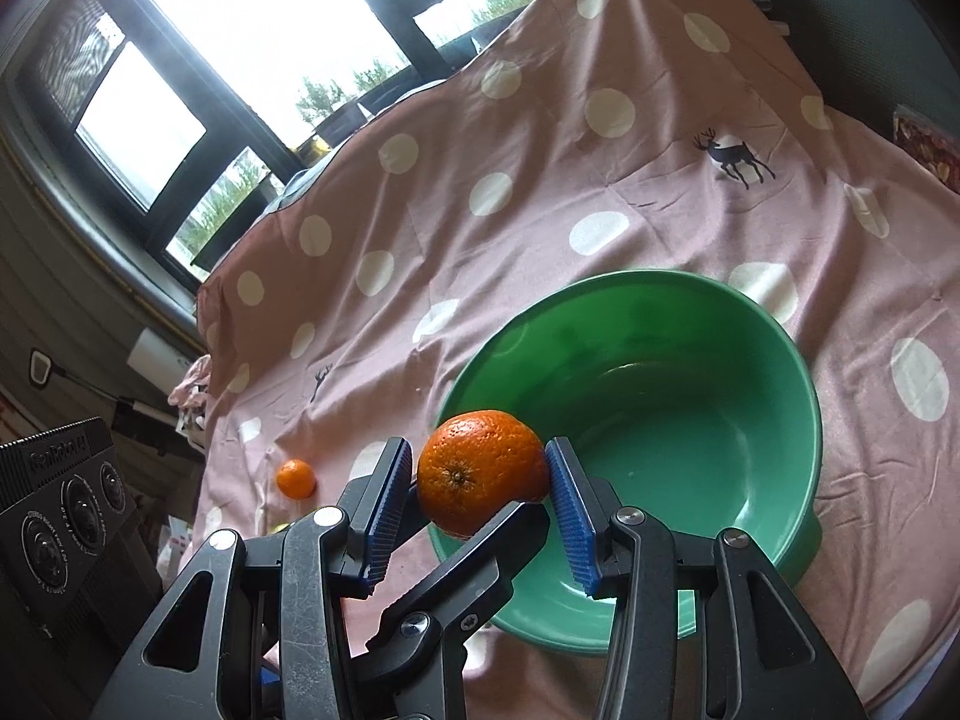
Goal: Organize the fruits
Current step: 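Lower the orange into the green bowl and open the right gripper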
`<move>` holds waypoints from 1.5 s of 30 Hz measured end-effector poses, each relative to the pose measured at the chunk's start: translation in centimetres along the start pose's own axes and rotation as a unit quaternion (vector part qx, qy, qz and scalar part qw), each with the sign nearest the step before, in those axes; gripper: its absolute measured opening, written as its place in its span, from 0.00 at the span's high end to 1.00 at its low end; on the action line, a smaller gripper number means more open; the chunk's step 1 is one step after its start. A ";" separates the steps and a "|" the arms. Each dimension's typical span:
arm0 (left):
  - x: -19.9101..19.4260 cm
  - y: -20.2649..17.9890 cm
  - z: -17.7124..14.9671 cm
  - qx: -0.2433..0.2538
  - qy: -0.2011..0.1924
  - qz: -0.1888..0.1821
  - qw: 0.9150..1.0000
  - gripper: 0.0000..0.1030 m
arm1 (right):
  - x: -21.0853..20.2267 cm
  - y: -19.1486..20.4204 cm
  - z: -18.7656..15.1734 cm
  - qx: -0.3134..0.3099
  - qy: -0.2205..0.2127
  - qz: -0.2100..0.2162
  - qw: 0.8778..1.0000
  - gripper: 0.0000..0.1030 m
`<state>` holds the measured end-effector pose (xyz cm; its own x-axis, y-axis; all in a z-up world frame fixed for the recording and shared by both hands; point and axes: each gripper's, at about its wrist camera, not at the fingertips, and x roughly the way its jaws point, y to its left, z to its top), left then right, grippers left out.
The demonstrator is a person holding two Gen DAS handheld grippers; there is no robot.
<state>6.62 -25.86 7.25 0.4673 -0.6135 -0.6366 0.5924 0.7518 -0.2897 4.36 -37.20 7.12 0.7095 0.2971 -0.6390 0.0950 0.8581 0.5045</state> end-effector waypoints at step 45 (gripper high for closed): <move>6.9 -1.6 0.3 -0.028 0.064 -0.031 0.997 0.60 | 2.1 -7.1 1.6 0.073 0.045 -0.031 0.996 0.52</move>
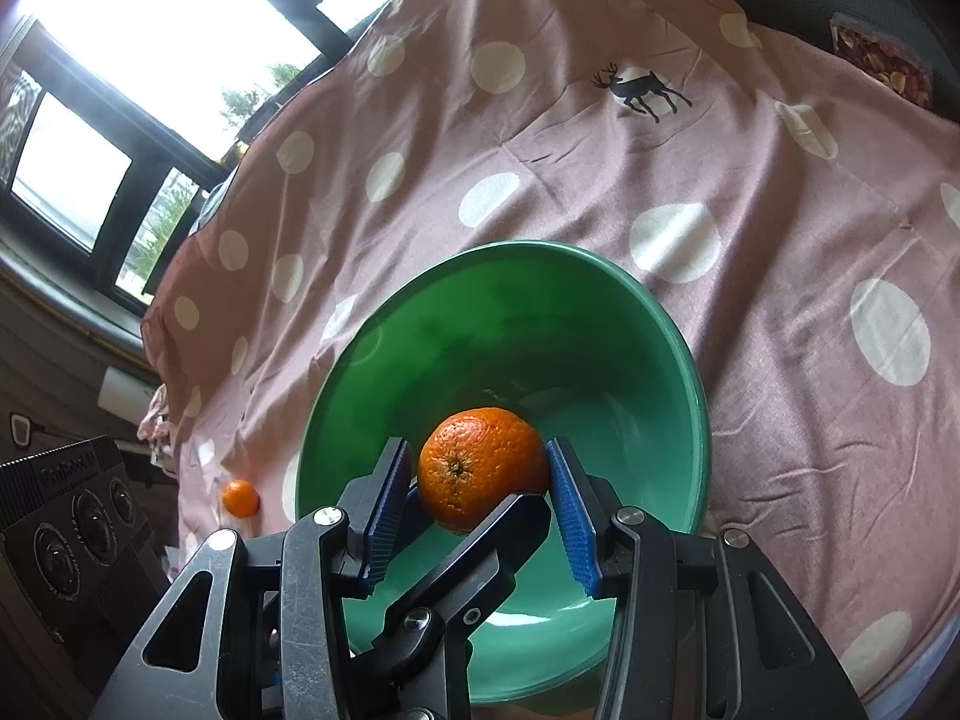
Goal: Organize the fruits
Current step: 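Lower the orange into the green bowl and open the right gripper, then move the right gripper back to the fruit cluster toward another orange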
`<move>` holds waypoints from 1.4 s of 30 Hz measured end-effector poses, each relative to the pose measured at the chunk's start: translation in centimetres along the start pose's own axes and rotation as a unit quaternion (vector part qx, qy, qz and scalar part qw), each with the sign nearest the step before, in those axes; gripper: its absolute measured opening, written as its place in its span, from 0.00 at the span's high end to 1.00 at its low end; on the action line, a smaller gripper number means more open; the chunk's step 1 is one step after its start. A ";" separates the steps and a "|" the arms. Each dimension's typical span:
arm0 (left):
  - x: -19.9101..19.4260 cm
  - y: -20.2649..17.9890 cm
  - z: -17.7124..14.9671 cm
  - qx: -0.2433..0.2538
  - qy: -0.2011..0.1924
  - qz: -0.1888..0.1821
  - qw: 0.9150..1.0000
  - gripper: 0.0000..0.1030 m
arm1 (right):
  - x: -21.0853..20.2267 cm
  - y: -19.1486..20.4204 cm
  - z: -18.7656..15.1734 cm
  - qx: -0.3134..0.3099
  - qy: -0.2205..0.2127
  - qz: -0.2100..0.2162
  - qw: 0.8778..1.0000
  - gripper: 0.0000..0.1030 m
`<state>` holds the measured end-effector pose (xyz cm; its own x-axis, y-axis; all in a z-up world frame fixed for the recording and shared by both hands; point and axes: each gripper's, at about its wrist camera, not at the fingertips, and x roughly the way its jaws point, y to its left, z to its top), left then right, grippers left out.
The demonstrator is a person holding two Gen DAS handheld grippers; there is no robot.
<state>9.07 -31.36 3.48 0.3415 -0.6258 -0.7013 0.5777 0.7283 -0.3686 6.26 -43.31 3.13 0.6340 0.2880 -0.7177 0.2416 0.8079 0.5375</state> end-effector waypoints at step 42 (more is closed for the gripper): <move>-8.0 4.0 -3.3 -0.042 -0.065 0.020 0.997 0.25 | -1.5 2.7 -0.7 -0.051 -0.044 -0.064 0.996 0.41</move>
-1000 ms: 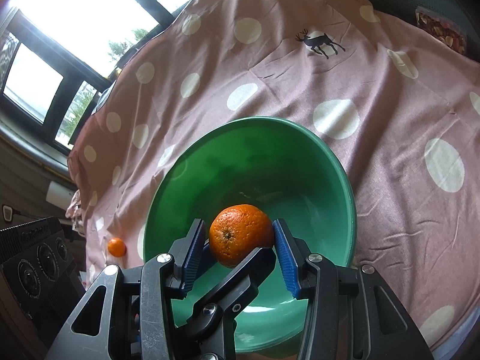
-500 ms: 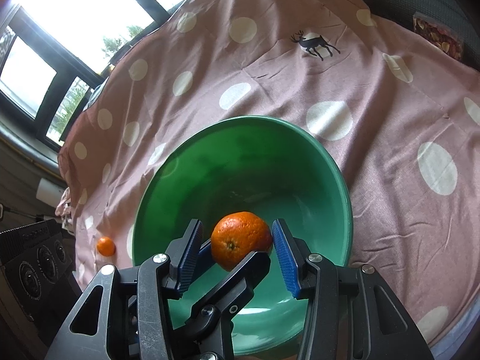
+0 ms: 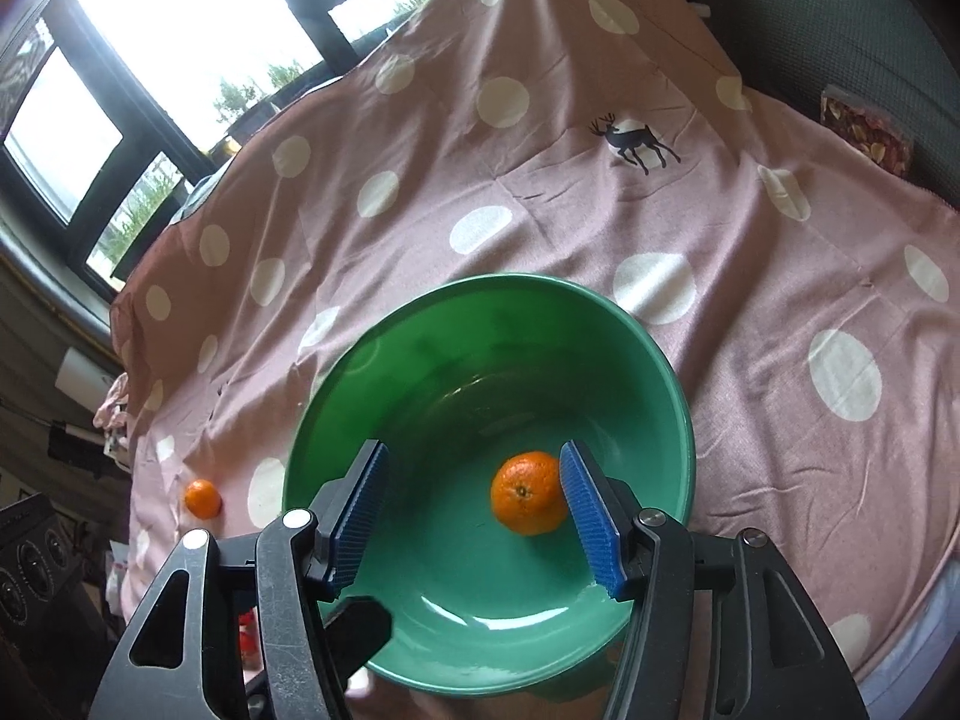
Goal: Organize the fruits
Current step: 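Move the right gripper back to the fruit cluster toward another orange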
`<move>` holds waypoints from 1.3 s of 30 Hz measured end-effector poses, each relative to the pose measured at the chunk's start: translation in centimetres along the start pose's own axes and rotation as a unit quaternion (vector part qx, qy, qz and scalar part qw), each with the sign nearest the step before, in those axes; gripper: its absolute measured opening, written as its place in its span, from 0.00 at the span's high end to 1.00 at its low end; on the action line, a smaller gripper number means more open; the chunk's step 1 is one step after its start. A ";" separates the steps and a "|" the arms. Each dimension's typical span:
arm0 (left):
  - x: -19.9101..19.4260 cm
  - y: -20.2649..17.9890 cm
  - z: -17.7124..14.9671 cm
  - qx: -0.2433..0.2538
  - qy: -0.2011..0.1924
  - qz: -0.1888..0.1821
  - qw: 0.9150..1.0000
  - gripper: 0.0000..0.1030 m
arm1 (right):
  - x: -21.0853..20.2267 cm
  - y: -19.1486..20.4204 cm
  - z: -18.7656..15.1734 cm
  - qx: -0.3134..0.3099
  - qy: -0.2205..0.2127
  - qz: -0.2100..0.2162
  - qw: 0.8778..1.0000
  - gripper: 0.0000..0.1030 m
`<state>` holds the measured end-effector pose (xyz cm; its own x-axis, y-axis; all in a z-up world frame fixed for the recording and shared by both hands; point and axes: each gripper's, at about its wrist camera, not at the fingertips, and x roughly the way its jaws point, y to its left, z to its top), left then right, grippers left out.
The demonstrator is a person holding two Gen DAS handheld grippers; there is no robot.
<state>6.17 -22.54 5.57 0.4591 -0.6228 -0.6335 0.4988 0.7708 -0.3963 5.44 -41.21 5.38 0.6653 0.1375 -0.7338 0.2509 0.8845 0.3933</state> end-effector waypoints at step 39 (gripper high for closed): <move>-14.7 24.0 -6.6 -0.225 -0.039 0.290 0.930 0.04 | 14.8 27.6 -6.9 -0.183 0.171 0.119 0.961 0.31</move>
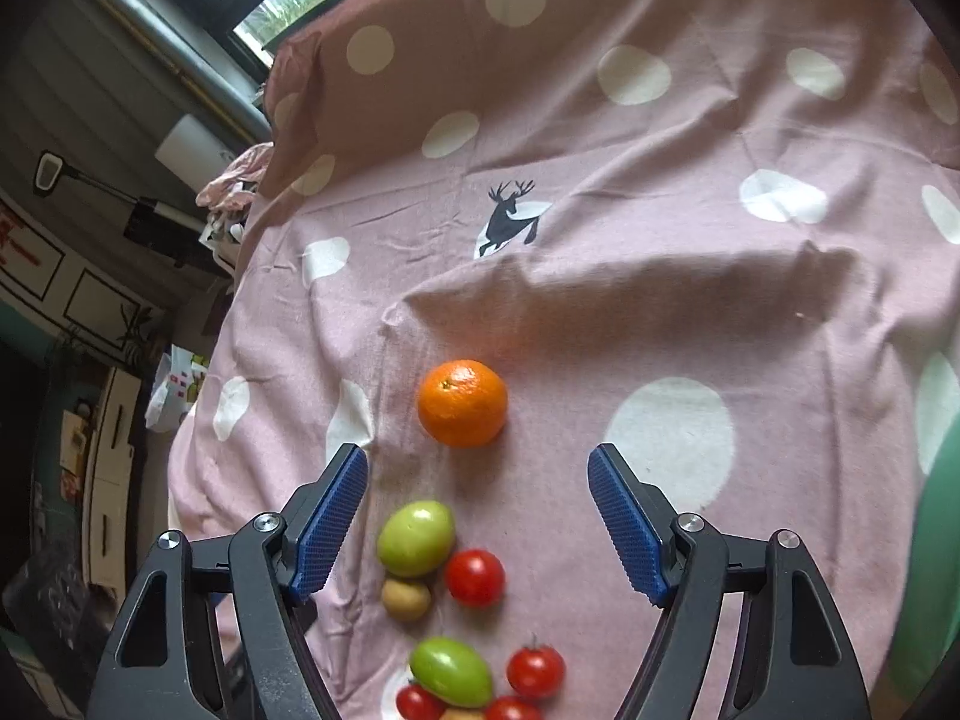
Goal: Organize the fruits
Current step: 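Close the right gripper around the second orange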
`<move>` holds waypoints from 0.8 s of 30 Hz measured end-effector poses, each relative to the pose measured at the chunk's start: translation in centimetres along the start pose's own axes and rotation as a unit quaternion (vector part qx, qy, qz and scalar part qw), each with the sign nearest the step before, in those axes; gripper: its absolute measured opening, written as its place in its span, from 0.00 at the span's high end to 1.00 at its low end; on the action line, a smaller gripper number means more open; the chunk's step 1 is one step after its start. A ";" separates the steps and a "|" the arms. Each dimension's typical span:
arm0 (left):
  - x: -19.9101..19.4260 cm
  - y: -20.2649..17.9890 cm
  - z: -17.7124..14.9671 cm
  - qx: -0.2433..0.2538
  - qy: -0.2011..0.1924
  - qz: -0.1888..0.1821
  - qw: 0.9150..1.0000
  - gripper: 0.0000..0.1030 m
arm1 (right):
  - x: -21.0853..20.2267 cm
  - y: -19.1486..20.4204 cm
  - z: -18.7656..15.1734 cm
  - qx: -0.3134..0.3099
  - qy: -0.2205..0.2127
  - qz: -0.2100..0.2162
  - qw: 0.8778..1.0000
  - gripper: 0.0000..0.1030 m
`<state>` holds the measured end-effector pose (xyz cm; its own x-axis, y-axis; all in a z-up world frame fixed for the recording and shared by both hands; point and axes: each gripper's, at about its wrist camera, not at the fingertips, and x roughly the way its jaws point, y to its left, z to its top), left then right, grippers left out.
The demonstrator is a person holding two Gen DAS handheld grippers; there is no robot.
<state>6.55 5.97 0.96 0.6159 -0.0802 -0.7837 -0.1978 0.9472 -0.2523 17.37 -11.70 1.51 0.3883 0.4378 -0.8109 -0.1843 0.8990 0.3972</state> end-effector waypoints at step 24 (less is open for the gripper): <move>0.3 -1.7 -0.4 0.019 0.010 -0.022 1.000 0.05 | 2.2 -1.3 -0.3 0.034 0.027 -0.007 0.999 0.53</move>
<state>6.79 4.25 0.90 0.6080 -0.1280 -0.7836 -0.1414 0.9537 -0.2655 18.20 -11.94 -0.89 0.3413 0.4257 -0.8380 -0.1160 0.9038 0.4119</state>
